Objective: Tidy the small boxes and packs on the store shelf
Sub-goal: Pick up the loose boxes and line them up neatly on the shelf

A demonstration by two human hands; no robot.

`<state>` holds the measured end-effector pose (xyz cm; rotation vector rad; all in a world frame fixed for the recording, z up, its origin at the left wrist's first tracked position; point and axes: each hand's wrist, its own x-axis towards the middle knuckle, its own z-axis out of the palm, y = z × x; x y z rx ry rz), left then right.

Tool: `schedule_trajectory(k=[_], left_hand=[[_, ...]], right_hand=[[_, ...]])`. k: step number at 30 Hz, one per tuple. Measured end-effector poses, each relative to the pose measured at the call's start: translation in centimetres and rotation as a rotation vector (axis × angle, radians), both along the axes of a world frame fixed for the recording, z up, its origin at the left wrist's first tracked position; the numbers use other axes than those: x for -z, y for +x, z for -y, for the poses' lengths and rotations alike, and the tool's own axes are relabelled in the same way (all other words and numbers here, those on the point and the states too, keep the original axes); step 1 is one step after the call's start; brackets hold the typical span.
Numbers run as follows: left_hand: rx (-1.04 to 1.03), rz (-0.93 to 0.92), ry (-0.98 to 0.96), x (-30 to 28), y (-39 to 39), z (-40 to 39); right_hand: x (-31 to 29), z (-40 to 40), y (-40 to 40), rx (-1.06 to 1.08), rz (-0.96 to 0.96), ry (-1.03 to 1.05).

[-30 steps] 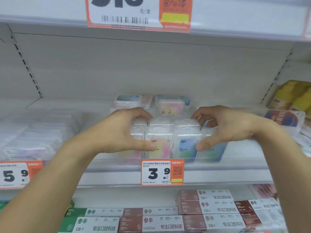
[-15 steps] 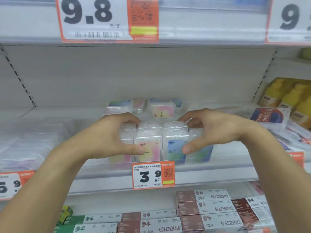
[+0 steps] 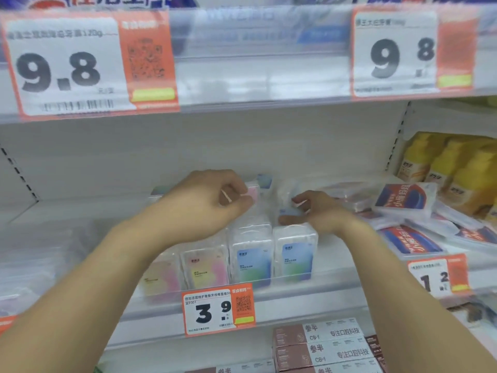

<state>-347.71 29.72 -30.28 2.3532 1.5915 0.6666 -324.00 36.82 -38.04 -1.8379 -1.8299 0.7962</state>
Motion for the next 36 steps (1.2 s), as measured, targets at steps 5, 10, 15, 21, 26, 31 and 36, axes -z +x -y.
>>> schedule_trajectory(k=[5, 10, 15, 21, 26, 31, 36], left_hand=[[0.11, -0.21, -0.144, 0.1, 2.4, -0.5], [0.147, -0.294, -0.142, 2.0, 2.7, 0.0], [0.128, -0.249, -0.071, 3.3, 2.3, 0.1], [0.082, -0.232, -0.009, 4.1, 2.6, 0.4], [0.085, -0.23, -0.036, 4.0, 2.5, 0.4], [0.105, -0.268, -0.024, 3.8, 2.9, 0.5], [0.129, -0.309, -0.058, 3.6, 2.7, 0.3]], right_hand=[[-1.2, 0.0, 1.5, -0.046, -0.097, 0.058], [-3.8, 0.8, 2.7, -0.045, -0.304, 0.237], [-5.3, 2.4, 2.2, -0.144, -0.301, 0.223], [-5.5, 3.8, 1.6, -0.352, -0.269, 0.0], [-4.7, 3.8, 1.5, -0.394, -0.342, -0.204], [-4.3, 3.5, 1.8, -0.427, -0.367, -0.243], [-4.4, 3.3, 2.0, -0.421, -0.37, -0.268]])
